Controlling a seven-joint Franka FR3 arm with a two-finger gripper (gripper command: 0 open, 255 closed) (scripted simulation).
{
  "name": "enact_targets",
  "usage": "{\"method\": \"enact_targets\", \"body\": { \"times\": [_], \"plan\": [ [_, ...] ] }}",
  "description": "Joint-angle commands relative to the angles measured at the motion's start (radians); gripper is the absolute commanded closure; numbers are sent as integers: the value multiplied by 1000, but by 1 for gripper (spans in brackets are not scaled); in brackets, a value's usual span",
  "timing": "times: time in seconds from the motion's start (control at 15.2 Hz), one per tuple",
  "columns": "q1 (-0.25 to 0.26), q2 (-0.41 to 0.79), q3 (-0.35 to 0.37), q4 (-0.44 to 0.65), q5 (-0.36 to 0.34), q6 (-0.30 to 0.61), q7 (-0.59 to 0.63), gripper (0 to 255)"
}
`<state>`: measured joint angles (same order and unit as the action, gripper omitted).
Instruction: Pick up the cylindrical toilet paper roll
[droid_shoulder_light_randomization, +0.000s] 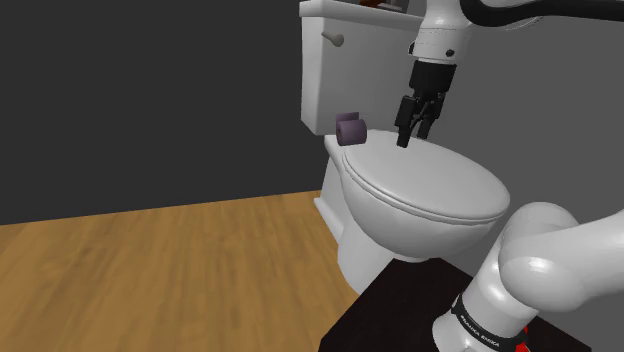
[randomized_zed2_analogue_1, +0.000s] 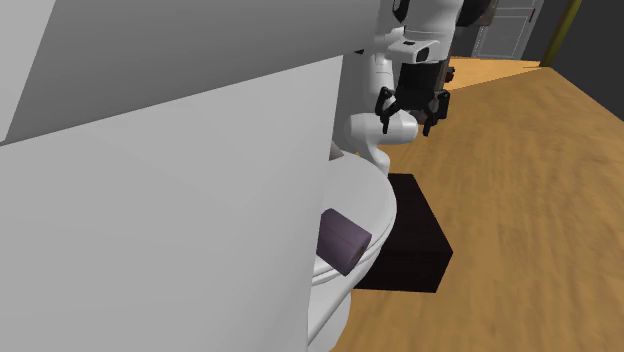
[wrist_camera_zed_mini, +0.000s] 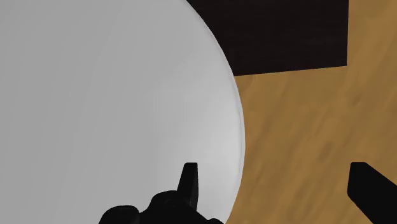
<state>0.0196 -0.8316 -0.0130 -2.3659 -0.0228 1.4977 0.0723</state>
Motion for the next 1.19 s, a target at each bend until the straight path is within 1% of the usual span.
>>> {"method": "enact_targets", "body": {
  "times": [0.0, 0.33, 0.59, 0.73, 0.86, 0.99, 1.12],
  "plan": [
    [0, 0, 0, 0, 0, 0, 0, 0],
    [23, 33, -212, -6, 21, 163, -236, 0],
    [72, 108, -391, 31, 82, 270, -440, 0],
    [114, 159, -486, 65, 131, 310, -549, 0],
    [167, 219, -588, 109, 194, 337, -663, 0],
    [234, 287, -697, 165, 272, 347, -784, 0],
    [316, 367, -821, 234, 368, 337, -912, 0]
  ]
}}
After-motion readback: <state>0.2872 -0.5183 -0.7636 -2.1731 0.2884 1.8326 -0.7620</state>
